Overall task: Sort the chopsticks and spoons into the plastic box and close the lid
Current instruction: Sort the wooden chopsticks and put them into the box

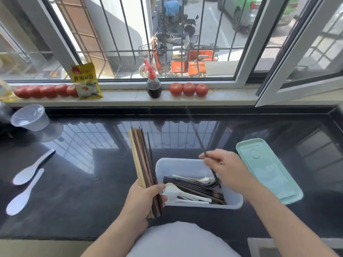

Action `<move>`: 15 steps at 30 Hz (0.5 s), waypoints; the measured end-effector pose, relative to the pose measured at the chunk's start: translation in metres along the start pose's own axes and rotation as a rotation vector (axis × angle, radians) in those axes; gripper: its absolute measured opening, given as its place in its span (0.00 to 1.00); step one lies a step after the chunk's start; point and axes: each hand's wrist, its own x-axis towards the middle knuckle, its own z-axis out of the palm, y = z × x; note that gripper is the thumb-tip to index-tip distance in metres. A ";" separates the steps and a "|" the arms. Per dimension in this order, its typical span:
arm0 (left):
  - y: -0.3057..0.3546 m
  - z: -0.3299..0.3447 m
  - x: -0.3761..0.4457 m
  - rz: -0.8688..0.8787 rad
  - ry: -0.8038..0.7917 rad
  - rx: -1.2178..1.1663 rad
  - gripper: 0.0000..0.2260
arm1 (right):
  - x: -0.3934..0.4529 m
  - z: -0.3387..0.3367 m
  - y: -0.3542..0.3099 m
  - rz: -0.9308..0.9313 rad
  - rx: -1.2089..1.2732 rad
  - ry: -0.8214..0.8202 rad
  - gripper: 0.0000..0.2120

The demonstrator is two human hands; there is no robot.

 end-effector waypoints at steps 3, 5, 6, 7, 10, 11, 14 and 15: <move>-0.001 -0.007 0.007 0.040 0.075 -0.012 0.11 | 0.006 0.007 0.031 0.035 -0.776 -0.402 0.15; -0.001 -0.007 0.010 0.053 0.083 -0.012 0.10 | 0.011 0.027 0.041 0.028 -0.915 -0.491 0.11; -0.001 -0.006 0.010 0.051 0.074 -0.010 0.09 | 0.015 0.038 0.044 0.017 -0.944 -0.497 0.11; -0.002 -0.005 0.009 0.049 0.063 -0.004 0.09 | 0.019 0.047 0.047 0.016 -0.962 -0.491 0.11; -0.004 0.000 0.004 0.035 0.031 0.009 0.09 | 0.029 0.066 0.058 0.041 -1.005 -0.511 0.09; -0.004 0.001 0.003 0.033 0.025 0.009 0.09 | 0.031 0.070 0.064 0.056 -1.012 -0.520 0.07; -0.001 0.000 0.004 0.027 0.042 -0.002 0.11 | 0.029 0.071 0.074 0.075 -1.001 -0.499 0.06; 0.000 0.000 0.004 0.025 0.049 -0.011 0.11 | 0.027 0.069 0.073 0.079 -0.973 -0.479 0.08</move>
